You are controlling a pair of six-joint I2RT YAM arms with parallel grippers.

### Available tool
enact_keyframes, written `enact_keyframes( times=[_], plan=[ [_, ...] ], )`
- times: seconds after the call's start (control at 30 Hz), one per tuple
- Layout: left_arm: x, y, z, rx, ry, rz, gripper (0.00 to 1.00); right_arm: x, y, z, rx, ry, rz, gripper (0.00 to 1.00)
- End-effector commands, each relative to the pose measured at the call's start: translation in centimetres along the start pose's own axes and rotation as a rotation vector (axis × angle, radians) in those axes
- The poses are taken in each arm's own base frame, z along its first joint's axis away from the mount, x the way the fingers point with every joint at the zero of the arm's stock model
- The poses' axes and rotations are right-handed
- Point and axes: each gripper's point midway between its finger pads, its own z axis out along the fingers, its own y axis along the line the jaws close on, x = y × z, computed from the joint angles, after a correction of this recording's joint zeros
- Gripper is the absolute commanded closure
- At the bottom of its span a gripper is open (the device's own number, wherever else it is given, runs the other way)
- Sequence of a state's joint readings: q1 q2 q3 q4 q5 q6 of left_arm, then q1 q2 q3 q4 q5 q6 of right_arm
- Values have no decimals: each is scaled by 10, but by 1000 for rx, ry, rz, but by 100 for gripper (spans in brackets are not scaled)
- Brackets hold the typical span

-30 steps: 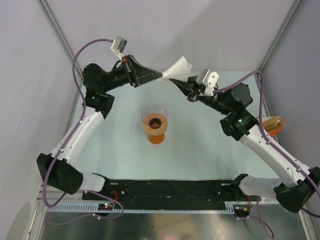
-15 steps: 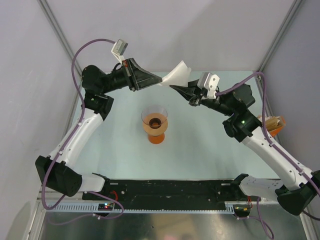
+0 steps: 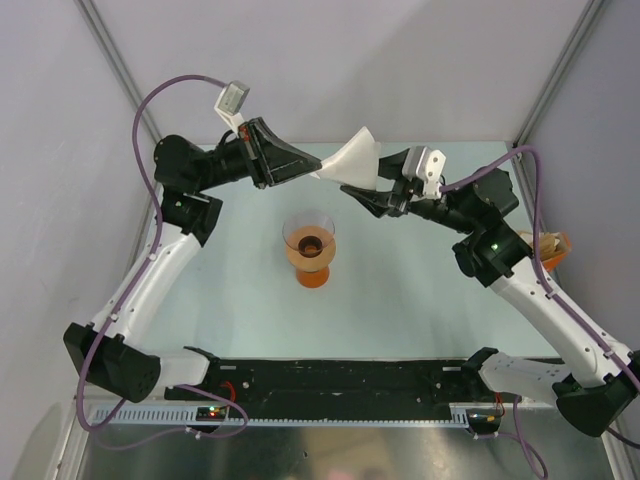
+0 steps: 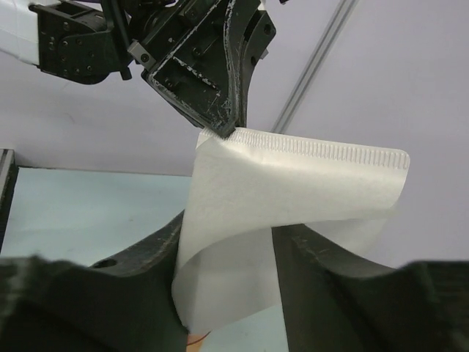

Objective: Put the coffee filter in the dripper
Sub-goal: Place the coffee filter in the coffee dripper.

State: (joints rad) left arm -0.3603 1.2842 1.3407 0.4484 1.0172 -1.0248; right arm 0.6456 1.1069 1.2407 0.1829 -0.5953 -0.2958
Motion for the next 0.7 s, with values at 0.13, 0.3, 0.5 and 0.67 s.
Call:
enact_keyframes(
  times=[0.13, 0.3, 0.5, 0.67],
  plan=[
    [-6, -11, 3, 29, -12, 79, 100, -21, 3, -3, -25, -62, -5, 82],
    [6, -9, 1, 43, 38, 100, 99, -19, 1, -6, -20, -52, -2, 99],
    [15, 2, -12, -26, 104, 261, 40, -14, 2, -12, -27, -22, -3, 100],
    [15, 26, -35, -224, 180, 497, 21, -5, 9, -19, -59, 25, -15, 100]
  ],
)
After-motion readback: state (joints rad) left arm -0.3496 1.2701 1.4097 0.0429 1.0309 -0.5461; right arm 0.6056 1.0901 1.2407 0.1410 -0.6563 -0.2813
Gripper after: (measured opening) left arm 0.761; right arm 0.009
